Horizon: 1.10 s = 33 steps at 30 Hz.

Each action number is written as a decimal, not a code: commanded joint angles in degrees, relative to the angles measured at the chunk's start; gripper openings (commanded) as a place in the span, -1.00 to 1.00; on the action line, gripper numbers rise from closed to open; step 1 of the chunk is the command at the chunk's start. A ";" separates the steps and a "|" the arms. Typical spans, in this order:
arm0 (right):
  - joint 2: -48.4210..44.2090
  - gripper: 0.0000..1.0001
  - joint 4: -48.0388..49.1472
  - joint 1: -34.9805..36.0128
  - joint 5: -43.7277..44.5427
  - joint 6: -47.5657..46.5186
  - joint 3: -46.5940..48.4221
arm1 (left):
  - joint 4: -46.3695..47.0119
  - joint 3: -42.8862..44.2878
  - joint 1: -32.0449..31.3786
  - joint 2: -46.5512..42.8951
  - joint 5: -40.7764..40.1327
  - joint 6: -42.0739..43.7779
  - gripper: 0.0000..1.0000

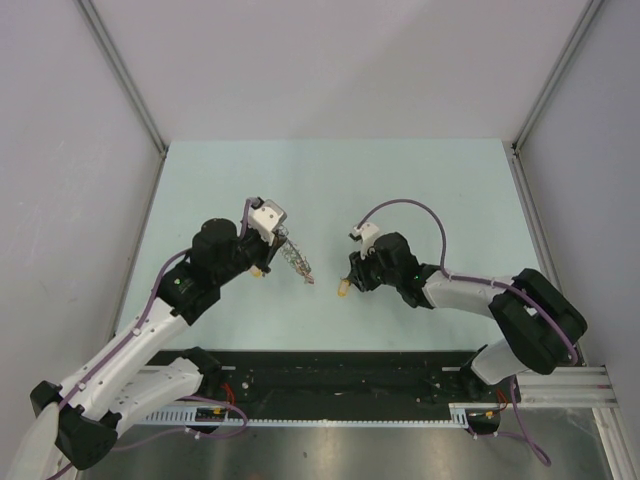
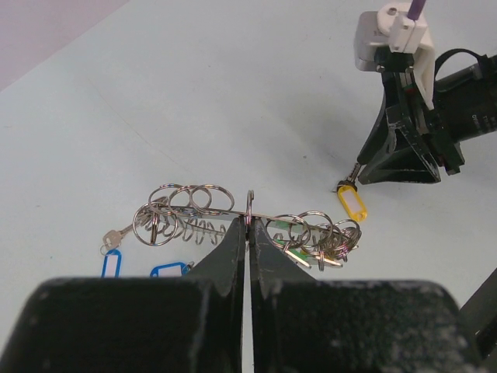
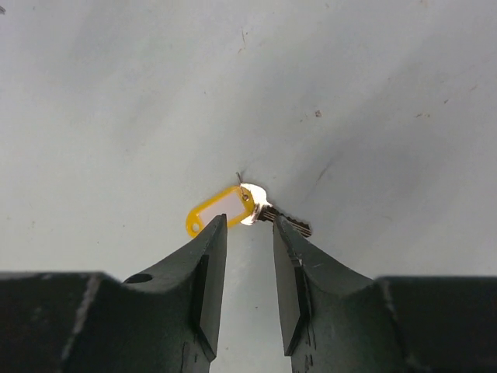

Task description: Put the keys on the keyring

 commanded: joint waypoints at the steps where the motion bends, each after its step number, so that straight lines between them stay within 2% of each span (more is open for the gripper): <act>1: 0.33 -0.32 16.55 0.43 0.50 5.00 -4.11 | 4.34 0.26 0.35 -1.55 -0.89 0.43 -0.99; 5: 3.14 -0.37 24.28 0.61 0.68 5.61 -6.74 | 4.51 0.17 0.35 -1.46 -1.24 0.43 -0.99; 11: 5.43 -0.44 28.17 1.13 1.47 5.88 -7.89 | 4.60 0.17 0.35 -1.20 -0.89 0.34 -0.99; 21: 6.39 -0.54 26.94 1.13 2.87 8.16 -7.89 | 4.60 0.08 0.35 -1.03 -1.24 0.43 -0.99; 33: 7.88 -0.55 24.57 1.31 3.67 10.01 -7.19 | 4.69 0.08 0.35 -0.76 -0.89 0.34 -0.99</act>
